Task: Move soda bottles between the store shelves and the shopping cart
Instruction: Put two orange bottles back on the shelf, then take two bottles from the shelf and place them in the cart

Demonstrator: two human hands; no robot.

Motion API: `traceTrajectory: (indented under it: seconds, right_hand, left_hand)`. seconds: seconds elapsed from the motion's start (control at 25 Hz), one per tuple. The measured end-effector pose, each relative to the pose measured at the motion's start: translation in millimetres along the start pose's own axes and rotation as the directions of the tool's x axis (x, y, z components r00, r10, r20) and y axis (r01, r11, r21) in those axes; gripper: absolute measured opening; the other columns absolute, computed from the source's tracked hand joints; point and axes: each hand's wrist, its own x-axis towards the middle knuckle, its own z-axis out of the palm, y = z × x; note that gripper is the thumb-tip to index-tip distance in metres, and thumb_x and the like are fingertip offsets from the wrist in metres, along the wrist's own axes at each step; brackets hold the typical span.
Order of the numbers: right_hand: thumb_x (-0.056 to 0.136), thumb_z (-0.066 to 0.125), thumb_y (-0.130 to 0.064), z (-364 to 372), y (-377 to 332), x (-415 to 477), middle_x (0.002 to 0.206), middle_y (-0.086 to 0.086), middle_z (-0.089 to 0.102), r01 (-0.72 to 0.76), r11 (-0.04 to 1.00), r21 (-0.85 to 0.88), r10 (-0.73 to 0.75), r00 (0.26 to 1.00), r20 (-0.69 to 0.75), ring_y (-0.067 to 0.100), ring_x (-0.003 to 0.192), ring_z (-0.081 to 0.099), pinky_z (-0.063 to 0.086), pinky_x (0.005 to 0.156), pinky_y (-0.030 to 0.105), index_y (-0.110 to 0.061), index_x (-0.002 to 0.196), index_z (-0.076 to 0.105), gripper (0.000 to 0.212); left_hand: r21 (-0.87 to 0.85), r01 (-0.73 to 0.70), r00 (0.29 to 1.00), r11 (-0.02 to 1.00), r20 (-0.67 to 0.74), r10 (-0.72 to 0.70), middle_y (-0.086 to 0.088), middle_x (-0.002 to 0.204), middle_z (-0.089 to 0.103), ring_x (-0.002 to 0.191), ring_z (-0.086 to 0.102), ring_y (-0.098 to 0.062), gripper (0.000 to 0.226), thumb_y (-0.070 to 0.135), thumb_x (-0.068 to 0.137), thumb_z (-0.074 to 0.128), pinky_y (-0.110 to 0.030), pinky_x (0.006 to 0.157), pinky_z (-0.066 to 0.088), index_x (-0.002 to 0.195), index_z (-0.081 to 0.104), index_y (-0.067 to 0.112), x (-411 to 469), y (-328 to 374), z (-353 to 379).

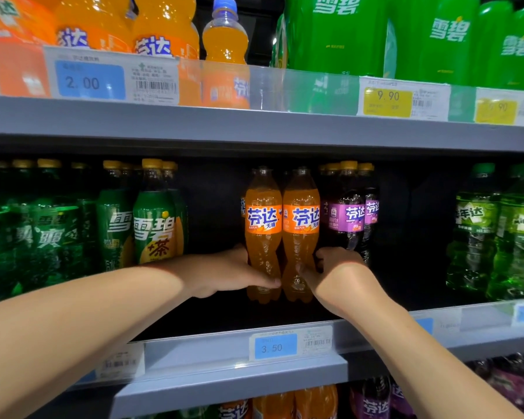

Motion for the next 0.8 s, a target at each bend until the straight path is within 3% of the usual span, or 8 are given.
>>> traceTrajectory:
  seconds: [0.08, 0.16, 0.32, 0.44, 0.56, 0.64, 0.72, 0.8]
  right_hand:
    - [0.097, 0.062, -0.045, 1, 9, -12, 0.103, -0.006, 0.069, 0.08, 0.99, 0.115, -0.061, 0.985, -0.161, 0.011, 0.086, 0.064, 0.047, 0.067, 0.019, -0.025, 0.117, 0.064, 0.028]
    - [0.094, 0.065, -0.043, 1, 12, -25, 0.091, -0.017, 0.067, 0.18, 0.959, 0.221, -0.11, 0.949, -0.296, -0.002, 0.078, 0.061, 0.039, 0.059, 0.008, -0.03, 0.112, 0.067, 0.022]
    - [0.091, 0.059, -0.049, 14, -5, -50, 0.109, -0.018, 0.067, 0.438, 0.834, 0.336, -0.301, 0.871, -0.389, -0.003, 0.096, 0.061, 0.044, 0.075, 0.007, -0.028, 0.122, 0.067, 0.038]
    - [0.097, 0.062, -0.036, 31, -25, -71, 0.12, -0.009, 0.066, 0.649, 0.66, 0.378, -0.471, 0.75, -0.465, 0.005, 0.113, 0.06, 0.049, 0.095, 0.021, -0.019, 0.123, 0.067, 0.031]
    - [0.093, 0.064, -0.027, 51, -51, -96, 0.131, -0.006, 0.062, 0.75, 0.459, 0.476, -0.616, 0.655, -0.437, 0.008, 0.128, 0.055, 0.045, 0.105, 0.027, -0.014, 0.129, 0.064, 0.038]
    - [0.094, 0.064, -0.028, 67, -75, -121, 0.136, -0.006, 0.058, 0.75, 0.388, 0.535, -0.696, 0.619, -0.364, 0.009, 0.131, 0.052, 0.044, 0.108, 0.032, -0.015, 0.134, 0.06, 0.043]
    - [0.095, 0.063, -0.034, 86, -100, -148, 0.14, -0.008, 0.055, 0.721, 0.349, 0.598, -0.75, 0.598, -0.283, 0.009, 0.134, 0.049, 0.043, 0.109, 0.033, -0.017, 0.137, 0.056, 0.046]
    - [0.096, 0.061, -0.042, 106, -128, -180, 0.143, -0.012, 0.053, 0.701, 0.312, 0.641, -0.791, 0.566, -0.233, 0.009, 0.136, 0.048, 0.042, 0.109, 0.033, -0.022, 0.14, 0.053, 0.049]
  left_hand:
    - [0.129, 0.021, 0.998, 0.991, -0.063, -0.013, 0.01, 0.155, 0.042, 0.142, 0.04, -0.018, 0.089, 0.058, 0.081, 0.075, -0.032, 0.112, 0.032, 0.153, 0.028, 0.035, -19, 7, -8]
    - [0.354, 0.023, 0.984, 0.935, -0.176, 0.043, 0.015, 0.159, 0.034, 0.141, 0.041, -0.014, 0.092, 0.078, 0.081, 0.057, -0.026, 0.103, 0.035, 0.155, 0.015, 0.042, -48, 11, -14]
    - [0.476, -0.124, 0.879, 0.871, -0.355, 0.319, 0.024, 0.137, 0.055, 0.122, 0.047, 0.016, 0.077, 0.086, 0.078, 0.034, -0.01, 0.093, 0.039, 0.14, 0.046, 0.041, -125, -2, -10]
    - [0.525, -0.128, 0.776, 0.841, -0.475, 0.415, 0.026, 0.128, 0.056, 0.12, 0.047, 0.014, 0.054, 0.07, 0.092, 0.042, -0.001, 0.092, 0.035, 0.131, 0.056, 0.036, -175, -29, 10]
    - [0.543, -0.062, 0.683, 0.838, -0.589, 0.432, 0.009, 0.135, 0.057, 0.133, 0.047, -0.005, 0.041, 0.043, 0.094, 0.059, -0.015, 0.11, 0.032, 0.127, 0.062, 0.019, -225, -60, 21]
    - [0.535, 0.012, 0.654, 0.845, -0.643, 0.398, 0.001, 0.14, 0.055, 0.137, 0.046, -0.013, 0.041, 0.036, 0.094, 0.061, -0.023, 0.114, 0.032, 0.127, 0.062, 0.012, -269, -81, 22]
    - [0.535, 0.107, 0.645, 0.838, -0.679, 0.351, 0.0, 0.145, 0.052, 0.138, 0.042, -0.013, 0.044, 0.037, 0.095, 0.057, -0.023, 0.116, 0.029, 0.131, 0.06, 0.01, -318, -106, 23]
    - [0.478, 0.207, 0.638, 0.854, -0.728, 0.253, 0.01, 0.149, 0.046, 0.141, 0.038, -0.004, 0.044, 0.04, 0.099, 0.056, -0.015, 0.115, 0.025, 0.137, 0.056, 0.019, -378, -137, 24]
